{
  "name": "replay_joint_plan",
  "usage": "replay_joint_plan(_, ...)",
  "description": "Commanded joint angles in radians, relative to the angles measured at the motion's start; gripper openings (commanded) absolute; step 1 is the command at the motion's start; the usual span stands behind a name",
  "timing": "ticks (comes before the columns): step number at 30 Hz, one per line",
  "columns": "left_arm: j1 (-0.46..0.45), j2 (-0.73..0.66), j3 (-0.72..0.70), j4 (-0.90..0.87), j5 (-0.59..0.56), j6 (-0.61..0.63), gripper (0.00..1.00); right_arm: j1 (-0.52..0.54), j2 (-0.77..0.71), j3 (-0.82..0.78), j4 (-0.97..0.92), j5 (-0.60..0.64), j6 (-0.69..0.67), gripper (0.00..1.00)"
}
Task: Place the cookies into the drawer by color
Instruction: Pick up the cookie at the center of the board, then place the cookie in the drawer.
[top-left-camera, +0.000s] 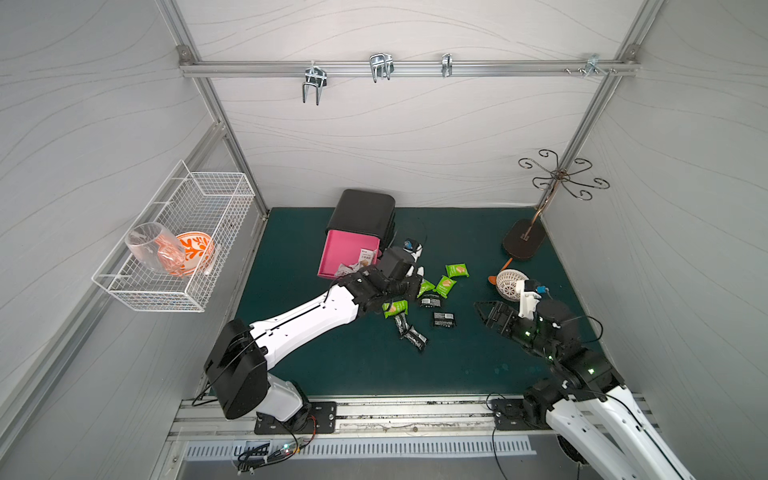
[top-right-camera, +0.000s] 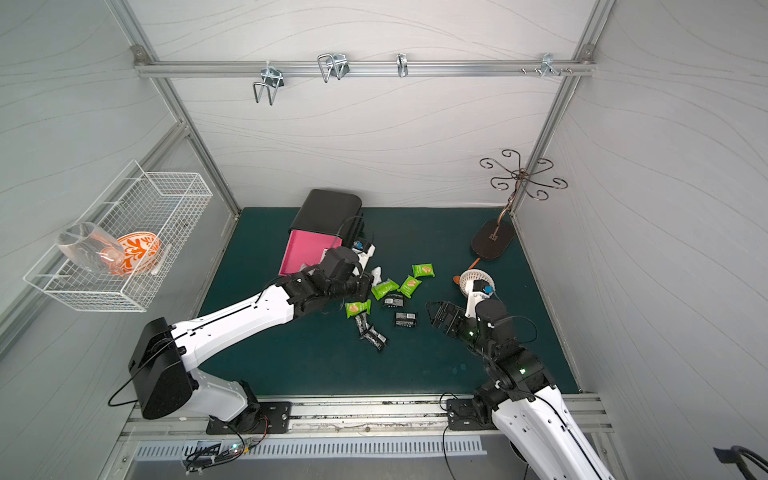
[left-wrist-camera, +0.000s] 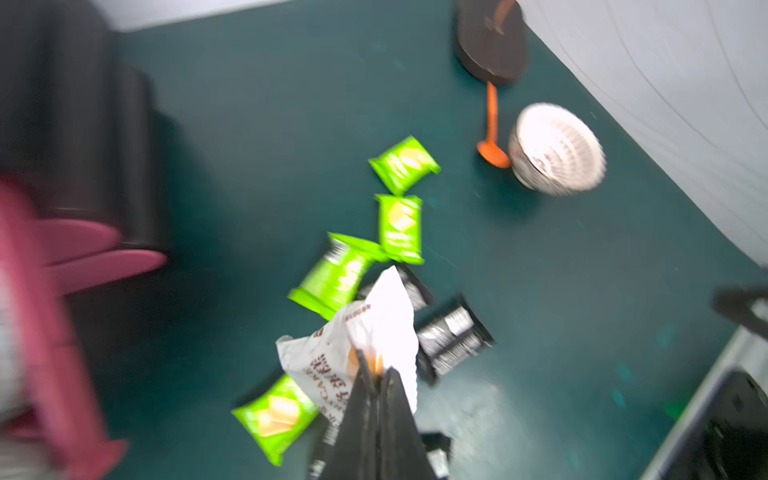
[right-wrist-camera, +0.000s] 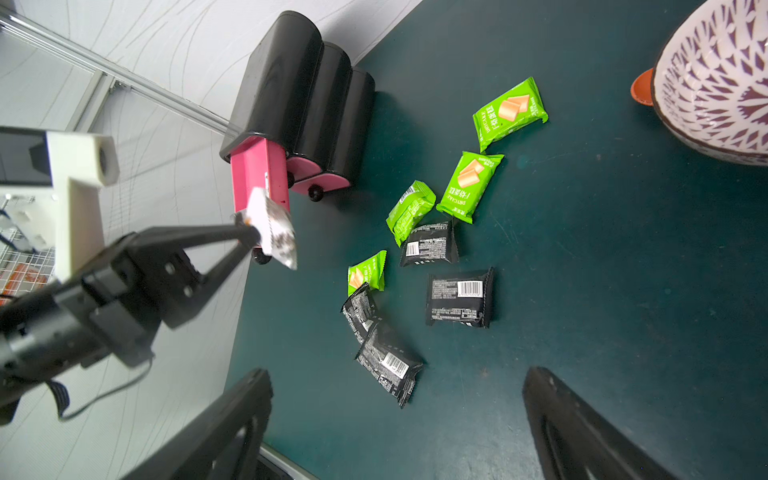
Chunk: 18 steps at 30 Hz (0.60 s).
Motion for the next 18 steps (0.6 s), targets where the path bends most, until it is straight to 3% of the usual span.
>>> replay_joint_plan(1,0.083,-0.037,0.035,0.027,-0.065,-0.011,0.00,0.002,-0.018,0.000,-0.019,0.003,-0.001,0.99)
replay_joint_plan(9,0.295,-0.055,0.020,0.027,-0.111,-0.052,0.00,0.002,-0.013,-0.014,0.000,0.003,0.003,0.99)
replay_joint_plan(18,0.432,0.006,0.021,0.010,-0.149,-0.068,0.00,0.002,0.032,0.003,0.025,0.009,-0.011,0.99)
